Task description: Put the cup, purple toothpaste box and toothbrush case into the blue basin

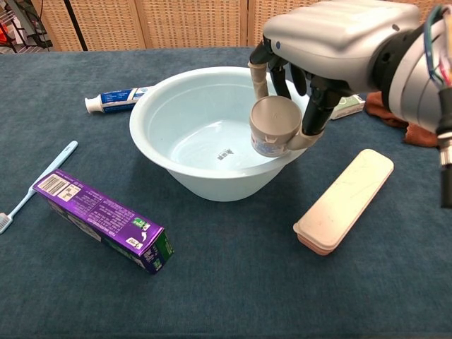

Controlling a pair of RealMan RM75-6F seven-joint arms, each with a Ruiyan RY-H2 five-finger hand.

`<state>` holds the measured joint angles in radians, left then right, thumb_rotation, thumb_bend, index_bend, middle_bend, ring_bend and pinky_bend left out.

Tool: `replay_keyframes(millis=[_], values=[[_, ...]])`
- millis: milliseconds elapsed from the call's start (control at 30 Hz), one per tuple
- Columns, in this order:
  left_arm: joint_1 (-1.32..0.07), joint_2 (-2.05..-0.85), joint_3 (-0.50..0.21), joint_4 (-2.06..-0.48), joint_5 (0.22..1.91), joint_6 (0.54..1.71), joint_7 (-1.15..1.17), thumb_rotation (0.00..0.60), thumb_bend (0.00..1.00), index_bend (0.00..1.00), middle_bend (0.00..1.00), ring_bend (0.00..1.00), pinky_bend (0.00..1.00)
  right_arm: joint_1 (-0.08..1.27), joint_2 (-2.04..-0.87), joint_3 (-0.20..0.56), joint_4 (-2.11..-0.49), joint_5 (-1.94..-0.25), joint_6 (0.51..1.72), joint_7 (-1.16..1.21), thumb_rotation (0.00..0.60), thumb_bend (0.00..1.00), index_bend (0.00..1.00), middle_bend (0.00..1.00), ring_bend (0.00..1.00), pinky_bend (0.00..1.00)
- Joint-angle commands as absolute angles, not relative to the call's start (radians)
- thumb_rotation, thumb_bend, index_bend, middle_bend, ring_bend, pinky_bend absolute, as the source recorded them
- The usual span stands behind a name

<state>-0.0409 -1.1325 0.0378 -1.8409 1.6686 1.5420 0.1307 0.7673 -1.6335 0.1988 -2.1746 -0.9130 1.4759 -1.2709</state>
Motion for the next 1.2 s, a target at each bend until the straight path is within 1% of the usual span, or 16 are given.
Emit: replay_keyframes(millis=[33,100,167,233,300,433,533,733,1000,1200], values=[[-0.041,-1.134,0.039,-1.841,1.67,1.54,0.134,0.6,0.15,0.0,0.0,0.0,0.0,0.771,-1.637,0.196,-2.173,-0.922,1.477,-1.258,0.6,0.26,0.7,0.54,0.5,0.56],[-0.041,-1.135,0.039,-1.841,1.67,1.541,0.135,0.6,0.15,0.0,0.0,0.0,0.0,0.77,-1.639,0.192,-2.173,-0.936,1.475,-1.234,0.6,0.26,0.7,0.51,0.49,0.56],[-0.04,-1.136,0.038,-1.841,1.67,1.543,0.135,0.6,0.15,0.0,0.0,0.0,0.0,0.767,-1.638,0.186,-2.169,-0.946,1.474,-1.215,0.6,0.25,0.66,0.45,0.46,0.56],[-0.04,-1.135,0.038,-1.841,1.671,1.544,0.134,0.6,0.16,0.0,0.0,0.0,0.0,0.766,-1.634,0.183,-2.169,-0.946,1.476,-1.209,0.6,0.24,0.57,0.37,0.38,0.56],[-0.04,-1.136,0.037,-1.841,1.671,1.544,0.134,0.6,0.15,0.0,0.0,0.0,0.0,0.766,-1.632,0.182,-2.168,-0.95,1.475,-1.198,0.6,0.23,0.51,0.31,0.33,0.56],[-0.039,-1.138,0.037,-1.84,1.673,1.546,0.134,0.6,0.16,0.0,0.0,0.0,0.0,0.766,-1.633,0.177,-2.161,-0.97,1.471,-1.173,0.6,0.21,0.4,0.24,0.27,0.56],[-0.039,-1.139,0.036,-1.839,1.673,1.547,0.133,0.6,0.15,0.0,0.0,0.0,0.0,0.767,-1.634,0.173,-2.158,-0.977,1.47,-1.169,0.6,0.21,0.34,0.2,0.24,0.56],[-0.038,-1.138,0.036,-1.839,1.673,1.548,0.132,0.6,0.15,0.0,0.0,0.0,0.0,0.766,-1.64,0.167,-2.146,-0.981,1.472,-1.16,0.6,0.21,0.29,0.15,0.19,0.56],[-0.039,-1.139,0.035,-1.839,1.67,1.545,0.133,0.6,0.15,0.0,0.0,0.0,0.0,0.762,-1.628,0.163,-2.144,-0.988,1.479,-1.16,0.6,0.21,0.29,0.14,0.17,0.56],[-0.039,-1.141,0.033,-1.837,1.666,1.544,0.137,0.6,0.15,0.0,0.0,0.0,0.0,0.75,-1.59,0.159,-2.156,-0.997,1.493,-1.161,0.6,0.21,0.29,0.12,0.13,0.55]])
